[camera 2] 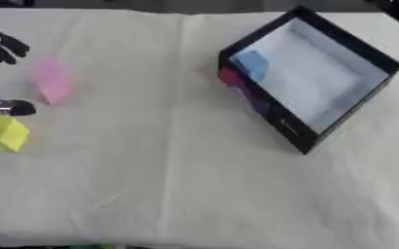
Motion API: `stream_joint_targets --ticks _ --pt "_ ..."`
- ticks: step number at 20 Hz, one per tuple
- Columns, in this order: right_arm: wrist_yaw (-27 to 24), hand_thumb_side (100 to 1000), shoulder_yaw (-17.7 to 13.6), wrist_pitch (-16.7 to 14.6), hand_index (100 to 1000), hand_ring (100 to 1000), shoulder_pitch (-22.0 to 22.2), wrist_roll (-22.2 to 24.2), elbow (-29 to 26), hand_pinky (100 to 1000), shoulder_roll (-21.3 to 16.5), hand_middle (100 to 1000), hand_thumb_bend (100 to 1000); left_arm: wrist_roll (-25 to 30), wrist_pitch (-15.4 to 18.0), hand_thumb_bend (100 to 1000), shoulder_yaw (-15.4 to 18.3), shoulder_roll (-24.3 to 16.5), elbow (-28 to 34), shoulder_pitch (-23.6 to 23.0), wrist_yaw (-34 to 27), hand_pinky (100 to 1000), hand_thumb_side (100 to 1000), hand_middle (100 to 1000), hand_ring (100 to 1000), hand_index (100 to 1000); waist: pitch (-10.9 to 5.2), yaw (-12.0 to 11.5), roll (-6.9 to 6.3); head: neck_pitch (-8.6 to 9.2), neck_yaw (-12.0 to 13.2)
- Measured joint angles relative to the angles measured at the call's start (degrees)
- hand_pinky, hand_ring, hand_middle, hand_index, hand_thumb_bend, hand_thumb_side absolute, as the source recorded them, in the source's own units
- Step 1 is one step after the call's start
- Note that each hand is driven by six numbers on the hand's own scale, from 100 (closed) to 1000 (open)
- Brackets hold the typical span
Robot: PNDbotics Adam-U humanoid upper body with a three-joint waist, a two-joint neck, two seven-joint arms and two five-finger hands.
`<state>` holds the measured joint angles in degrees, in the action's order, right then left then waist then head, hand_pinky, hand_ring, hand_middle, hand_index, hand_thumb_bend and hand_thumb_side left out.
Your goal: Pick up the objects with one hand, pass them to the other hand, and then place them into the box on the other side of the table.
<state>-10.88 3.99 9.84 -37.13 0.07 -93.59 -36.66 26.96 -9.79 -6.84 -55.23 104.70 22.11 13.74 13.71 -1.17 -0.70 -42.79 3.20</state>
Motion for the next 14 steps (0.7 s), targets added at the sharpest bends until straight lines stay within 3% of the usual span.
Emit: stream_joint_targets --ticks 14 --pt "0.0 574 -0.1 0.4 928 840 1.2 -0.7 -0.5 891 -0.3 920 100 13.1 8.9 822 -0.7 -4.3 -4.5 1.3 5.7 851 330 779 840 852 0.00 0.4 0.00 -0.01 0.4"
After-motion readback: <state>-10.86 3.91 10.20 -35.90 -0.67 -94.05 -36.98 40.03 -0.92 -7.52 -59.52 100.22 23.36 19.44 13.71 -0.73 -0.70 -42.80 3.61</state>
